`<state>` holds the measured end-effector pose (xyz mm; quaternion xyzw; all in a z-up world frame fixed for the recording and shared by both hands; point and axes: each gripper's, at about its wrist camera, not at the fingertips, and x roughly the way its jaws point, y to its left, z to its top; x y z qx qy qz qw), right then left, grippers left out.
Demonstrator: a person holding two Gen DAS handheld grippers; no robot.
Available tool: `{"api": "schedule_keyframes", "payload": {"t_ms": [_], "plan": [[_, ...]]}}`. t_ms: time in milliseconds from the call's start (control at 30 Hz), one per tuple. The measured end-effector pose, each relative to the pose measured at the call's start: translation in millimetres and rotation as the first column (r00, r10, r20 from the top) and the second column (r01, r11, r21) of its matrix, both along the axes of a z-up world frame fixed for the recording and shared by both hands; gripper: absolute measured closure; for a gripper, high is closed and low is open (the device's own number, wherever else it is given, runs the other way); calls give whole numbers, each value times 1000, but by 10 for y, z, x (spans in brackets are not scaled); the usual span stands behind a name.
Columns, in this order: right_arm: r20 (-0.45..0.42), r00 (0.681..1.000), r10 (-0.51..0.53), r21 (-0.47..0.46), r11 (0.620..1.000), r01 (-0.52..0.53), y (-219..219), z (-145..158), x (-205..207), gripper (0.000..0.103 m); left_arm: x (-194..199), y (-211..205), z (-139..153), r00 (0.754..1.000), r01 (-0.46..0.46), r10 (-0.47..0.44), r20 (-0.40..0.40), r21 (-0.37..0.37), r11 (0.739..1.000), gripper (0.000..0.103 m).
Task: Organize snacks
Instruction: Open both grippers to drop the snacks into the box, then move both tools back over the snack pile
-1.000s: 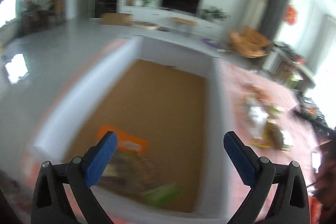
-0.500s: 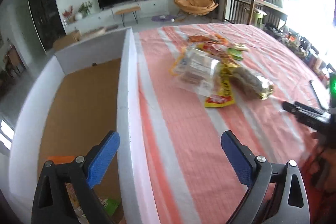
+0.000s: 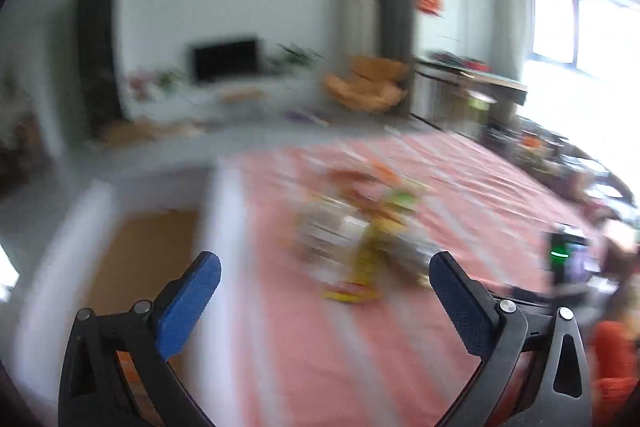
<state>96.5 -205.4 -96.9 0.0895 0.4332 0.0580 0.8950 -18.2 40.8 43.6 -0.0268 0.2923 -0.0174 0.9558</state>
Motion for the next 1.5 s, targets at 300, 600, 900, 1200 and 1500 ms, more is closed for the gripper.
{"api": "schedule_keyframes", "payload": {"t_ms": [300,600,900,1200,1500], "plan": [[-6,999,-36,-10,999,36,-74,3,-27,29,817,-463,-1279,937,134,-131,-323,-15,991,0],[-75,997,-34,-97,995,27,11,-126,60,26,985,-260,-1686,934,53,-54,-352,-12,999,0],[-85,996,-6,-114,993,-4,60,-147,67,17,958,-320,-1782,943,57,-36,-332,53,997,0],[-90,996,-1,-141,990,-12,100,-150,72,16,958,-323,-1773,943,55,-34,-332,52,997,0],[-100,995,5,-194,981,-24,185,-172,85,14,957,-324,-1775,944,52,-32,-330,53,997,0]]}}
